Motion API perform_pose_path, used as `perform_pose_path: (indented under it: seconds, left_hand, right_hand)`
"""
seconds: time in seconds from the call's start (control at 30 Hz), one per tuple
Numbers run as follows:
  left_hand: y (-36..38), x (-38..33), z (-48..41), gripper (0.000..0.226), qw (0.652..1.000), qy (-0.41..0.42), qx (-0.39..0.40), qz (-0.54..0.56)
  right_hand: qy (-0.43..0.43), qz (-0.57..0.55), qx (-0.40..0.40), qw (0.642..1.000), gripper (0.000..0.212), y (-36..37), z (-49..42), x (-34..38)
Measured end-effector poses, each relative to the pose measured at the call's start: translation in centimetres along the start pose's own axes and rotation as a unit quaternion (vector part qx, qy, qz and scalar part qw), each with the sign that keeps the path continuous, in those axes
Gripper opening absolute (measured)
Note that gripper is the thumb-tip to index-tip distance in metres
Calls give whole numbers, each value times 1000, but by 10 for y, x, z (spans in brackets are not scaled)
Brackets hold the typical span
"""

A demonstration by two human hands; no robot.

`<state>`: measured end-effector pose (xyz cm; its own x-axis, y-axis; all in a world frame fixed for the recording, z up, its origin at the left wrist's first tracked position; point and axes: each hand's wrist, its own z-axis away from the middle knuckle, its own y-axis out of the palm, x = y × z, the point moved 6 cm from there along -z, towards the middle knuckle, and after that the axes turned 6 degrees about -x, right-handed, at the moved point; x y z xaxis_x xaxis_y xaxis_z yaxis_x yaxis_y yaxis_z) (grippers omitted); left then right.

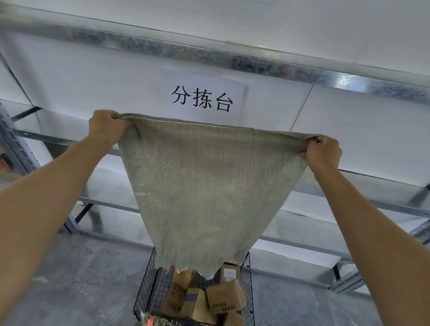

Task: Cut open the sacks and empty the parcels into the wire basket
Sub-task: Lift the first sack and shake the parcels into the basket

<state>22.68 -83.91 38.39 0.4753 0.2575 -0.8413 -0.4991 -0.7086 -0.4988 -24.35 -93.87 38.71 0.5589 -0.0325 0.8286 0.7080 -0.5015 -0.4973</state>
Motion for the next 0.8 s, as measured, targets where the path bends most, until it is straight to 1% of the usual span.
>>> perform_pose_path:
  seconds: [0.1, 0.23, 0.3, 0.37, 0.43, 0.5, 0.6, 0.67, 0.7, 0.8]
  left_hand:
    - [7, 5, 2, 15, 1000, -18, 1, -14]
    - [21, 13, 1, 9, 997, -75, -6, -3]
    - [32, 14, 5, 9, 995, -97, -1, 24]
    - [42, 8, 16, 12, 994, -99, 13, 42]
    - [52, -4, 31, 12, 992, -101, 40, 62]
    - [63, -17, 46, 8, 988, -100, 74, 87]
    - [76, -38, 64, 16, 978, -104, 134, 122]
    - [85, -52, 77, 19, 967, -116, 178, 144]
    - [89, -59, 85, 16, 960, -121, 198, 154]
    - [97, -81, 106, 11, 943, -130, 246, 184]
  right_hand:
    - [21, 3, 2, 1000, 26, 12, -1, -6]
    - [54, -7, -12, 998, 27, 26, 4, -9]
    - [50, 6, -5, 999, 23, 35, 11, -7]
    - [36, 19, 18, 999, 19, 45, 23, -1]
    - [18, 38, 45, 998, 23, 55, 35, 7]
    - [-10, 42, 67, 997, 33, 63, 47, 19]
    - [-59, -3, 107, 993, 43, 73, 66, 45]
    - [-88, -45, 138, 985, 44, 76, 80, 65]
    - [-100, -63, 149, 982, 42, 78, 86, 74]
    - [-133, -98, 160, 973, 37, 79, 101, 96]
